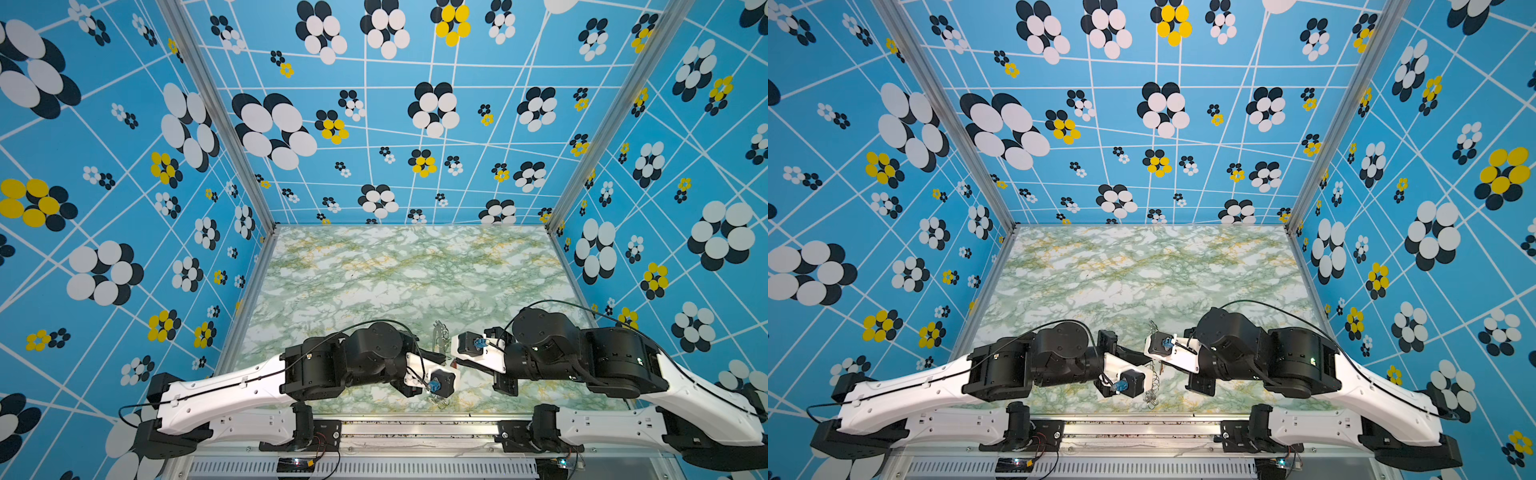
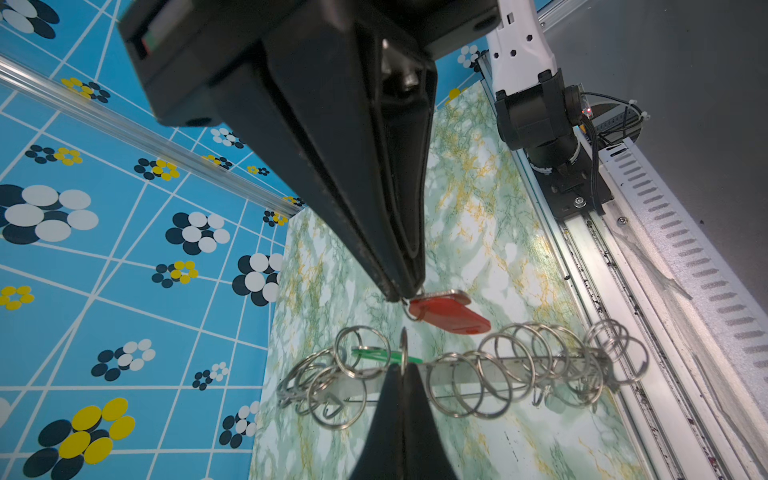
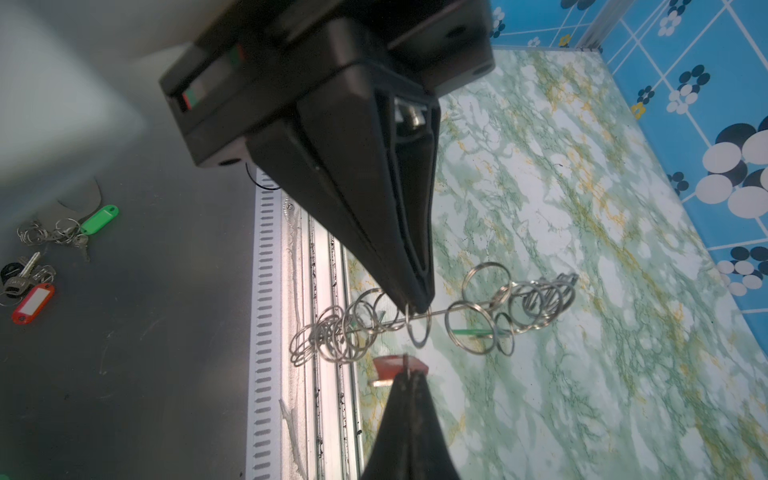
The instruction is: Put the keys on the keyring
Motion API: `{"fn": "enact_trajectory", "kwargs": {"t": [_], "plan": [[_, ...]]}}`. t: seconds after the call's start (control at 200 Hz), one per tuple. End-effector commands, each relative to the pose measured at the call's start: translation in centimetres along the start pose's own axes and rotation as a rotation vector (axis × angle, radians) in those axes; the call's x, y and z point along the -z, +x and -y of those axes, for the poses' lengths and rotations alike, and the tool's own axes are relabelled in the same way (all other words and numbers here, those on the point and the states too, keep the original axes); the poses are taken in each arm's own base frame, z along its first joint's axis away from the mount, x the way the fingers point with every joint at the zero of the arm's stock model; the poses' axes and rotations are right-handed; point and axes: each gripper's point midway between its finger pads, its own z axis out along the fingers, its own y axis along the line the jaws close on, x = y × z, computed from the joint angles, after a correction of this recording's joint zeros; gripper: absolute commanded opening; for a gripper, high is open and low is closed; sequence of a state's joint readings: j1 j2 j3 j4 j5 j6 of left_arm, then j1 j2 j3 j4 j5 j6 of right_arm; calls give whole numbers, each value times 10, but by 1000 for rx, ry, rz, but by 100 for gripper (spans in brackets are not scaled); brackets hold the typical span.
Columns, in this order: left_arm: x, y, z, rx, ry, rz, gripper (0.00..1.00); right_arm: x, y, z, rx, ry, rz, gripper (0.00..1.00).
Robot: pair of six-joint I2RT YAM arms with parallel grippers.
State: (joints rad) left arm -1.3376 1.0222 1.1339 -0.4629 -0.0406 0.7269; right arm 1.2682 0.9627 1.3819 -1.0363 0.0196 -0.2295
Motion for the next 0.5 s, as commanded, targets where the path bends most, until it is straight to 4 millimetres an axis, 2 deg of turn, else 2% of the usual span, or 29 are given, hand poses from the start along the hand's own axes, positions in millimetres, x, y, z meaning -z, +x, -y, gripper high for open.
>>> {"fn": "enact_trajectory", "kwargs": {"t": [0.0, 0.495], "plan": [[8, -15, -9, -8, -33, 62, 0, 5, -4, 1, -14, -1, 10, 0], [11, -23, -8, 4, -14, 90, 0, 2, -4, 12, -5, 48, -4, 0]]}}
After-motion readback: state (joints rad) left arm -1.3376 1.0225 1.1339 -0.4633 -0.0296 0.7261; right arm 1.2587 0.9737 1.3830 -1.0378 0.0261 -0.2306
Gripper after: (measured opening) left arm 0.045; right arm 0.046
